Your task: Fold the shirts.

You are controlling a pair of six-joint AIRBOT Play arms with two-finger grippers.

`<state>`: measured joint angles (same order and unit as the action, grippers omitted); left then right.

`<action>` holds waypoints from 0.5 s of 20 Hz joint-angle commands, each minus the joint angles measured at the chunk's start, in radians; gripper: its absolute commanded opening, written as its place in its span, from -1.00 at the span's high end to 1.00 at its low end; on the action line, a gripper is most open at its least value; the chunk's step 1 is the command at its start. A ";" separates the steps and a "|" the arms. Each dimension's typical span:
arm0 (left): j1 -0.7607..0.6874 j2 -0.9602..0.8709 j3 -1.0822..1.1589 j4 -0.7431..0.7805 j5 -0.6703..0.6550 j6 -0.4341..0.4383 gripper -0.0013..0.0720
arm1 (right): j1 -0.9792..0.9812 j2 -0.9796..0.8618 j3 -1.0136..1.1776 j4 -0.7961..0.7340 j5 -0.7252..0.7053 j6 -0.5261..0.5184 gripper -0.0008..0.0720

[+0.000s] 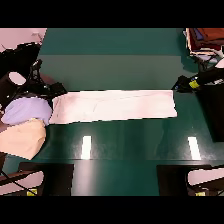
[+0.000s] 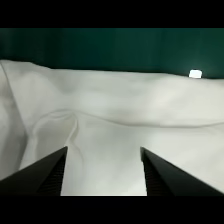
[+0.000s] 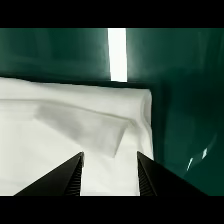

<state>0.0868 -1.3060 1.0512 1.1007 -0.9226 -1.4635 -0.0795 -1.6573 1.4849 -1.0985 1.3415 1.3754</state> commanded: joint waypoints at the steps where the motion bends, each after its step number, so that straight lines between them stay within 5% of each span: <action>1: 0.000 -0.006 0.045 -0.008 -0.093 -0.002 -0.49 | -0.081 0.018 -0.048 0.059 0.045 -0.050 -0.10; 2: 0.000 -0.006 0.050 -0.023 -0.106 -0.002 -0.49 | -0.111 0.034 -0.092 0.060 0.048 -0.069 -0.10; 3: 0.000 -0.006 0.050 -0.047 -0.108 -0.001 0.12 | -0.142 0.044 -0.137 0.061 0.051 -0.084 -0.12; 4: 0.000 -0.006 0.050 -0.067 -0.108 0.008 0.77 | -0.169 0.044 -0.172 0.061 0.061 -0.089 -0.36; 5: 0.000 -0.006 0.050 -0.097 -0.106 0.020 0.90 | -0.189 0.041 -0.209 0.065 0.068 -0.106 -0.53; 10: -0.113 -0.011 0.050 -0.164 -0.032 0.003 0.90 | -0.206 -0.010 -0.324 0.253 0.023 -0.208 -0.54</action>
<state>0.0406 -1.3128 1.0992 0.9695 -1.0008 -1.4433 -0.2722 -1.6459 1.2224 -0.9535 1.3960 1.2213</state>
